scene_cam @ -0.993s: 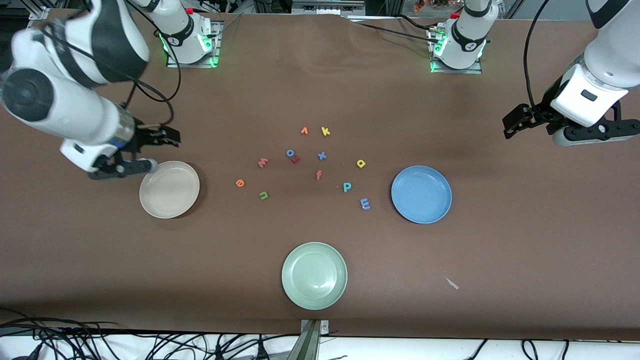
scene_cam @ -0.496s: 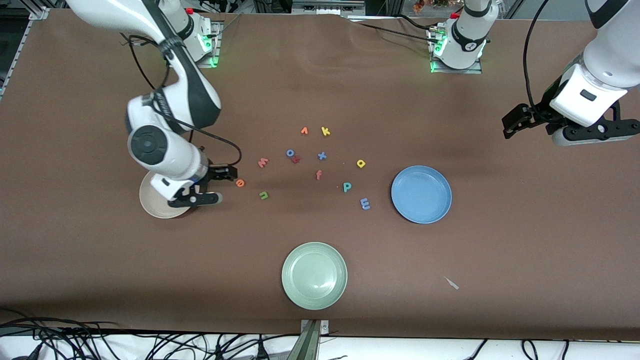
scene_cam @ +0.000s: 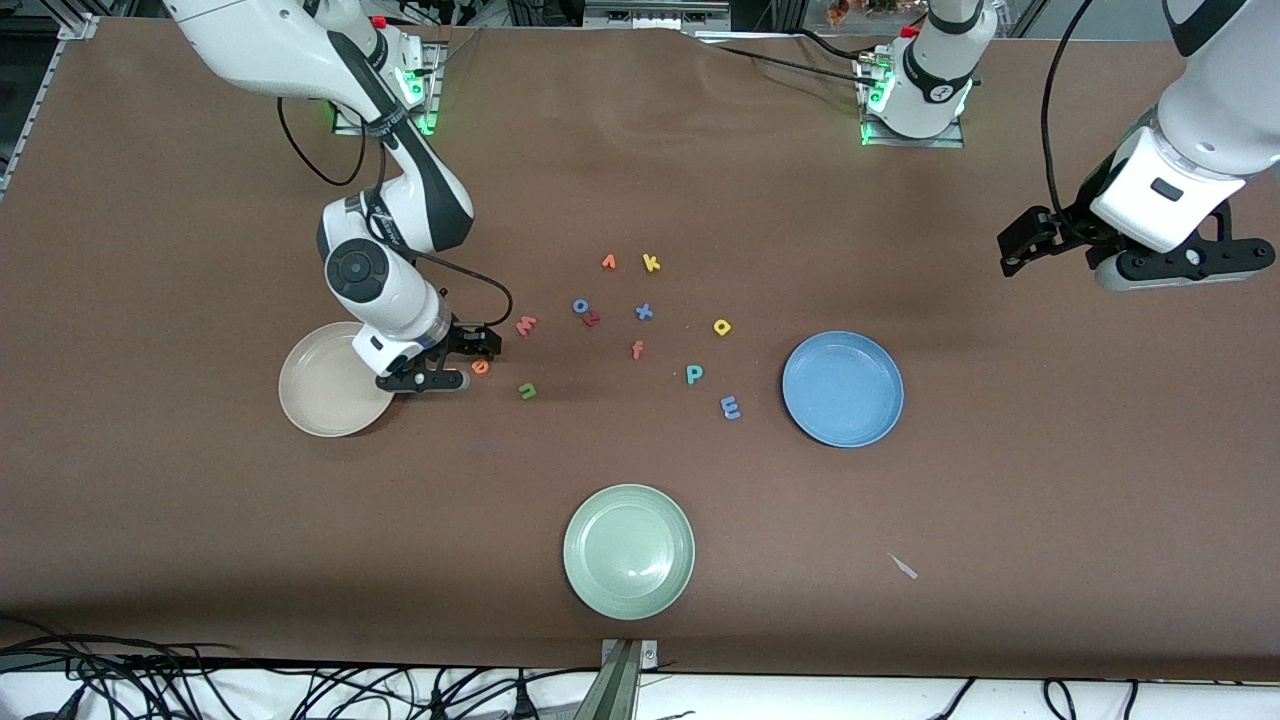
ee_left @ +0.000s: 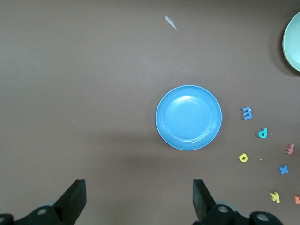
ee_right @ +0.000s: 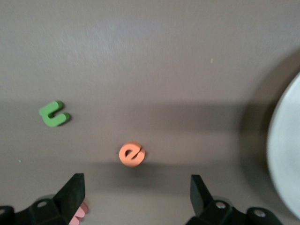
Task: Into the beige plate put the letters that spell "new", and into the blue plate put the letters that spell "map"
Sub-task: 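Reach the right gripper to the orange e letter and grasp it, then place the orange e on the white plate while the left gripper reaches out, then grasp the blue m letter with the left gripper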
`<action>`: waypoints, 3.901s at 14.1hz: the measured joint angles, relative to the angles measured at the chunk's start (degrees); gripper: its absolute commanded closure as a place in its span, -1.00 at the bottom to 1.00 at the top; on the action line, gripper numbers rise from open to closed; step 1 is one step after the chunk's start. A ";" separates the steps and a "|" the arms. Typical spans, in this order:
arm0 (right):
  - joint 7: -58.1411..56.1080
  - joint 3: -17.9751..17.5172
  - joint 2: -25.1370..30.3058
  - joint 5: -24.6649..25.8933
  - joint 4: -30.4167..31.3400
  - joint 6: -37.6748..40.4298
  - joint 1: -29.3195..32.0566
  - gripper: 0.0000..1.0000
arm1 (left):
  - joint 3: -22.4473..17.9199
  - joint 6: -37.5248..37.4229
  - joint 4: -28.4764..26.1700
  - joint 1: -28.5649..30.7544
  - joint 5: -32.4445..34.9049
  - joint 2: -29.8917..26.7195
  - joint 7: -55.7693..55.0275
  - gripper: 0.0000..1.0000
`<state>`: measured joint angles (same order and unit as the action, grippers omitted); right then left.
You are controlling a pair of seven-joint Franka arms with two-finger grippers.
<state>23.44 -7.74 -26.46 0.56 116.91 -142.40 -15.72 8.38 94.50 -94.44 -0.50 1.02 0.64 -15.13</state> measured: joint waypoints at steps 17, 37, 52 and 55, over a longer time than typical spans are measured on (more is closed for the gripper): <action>3.46 1.37 -5.23 2.36 -0.66 -7.40 -1.63 -0.04 | 3.93 12.31 0.16 -6.05 -2.17 17.27 -0.09 -1.00; -9.27 8.31 -3.42 2.69 -11.76 14.87 -1.42 0.49 | 4.40 17.71 0.90 -7.97 -2.17 22.29 -0.04 -1.00; -3.75 7.94 -4.68 -0.10 -16.15 16.53 -2.68 -1.00 | 4.48 21.36 0.77 -11.42 -2.07 26.21 0.04 -1.00; 5.04 7.21 -7.67 -1.19 -19.43 16.11 -6.04 -1.00 | 4.46 27.25 0.66 -14.26 -1.45 30.51 -0.67 -1.00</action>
<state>28.49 -0.53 -34.13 -0.62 97.48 -126.29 -21.77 12.84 121.75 -93.79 -14.76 -0.42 31.15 -15.80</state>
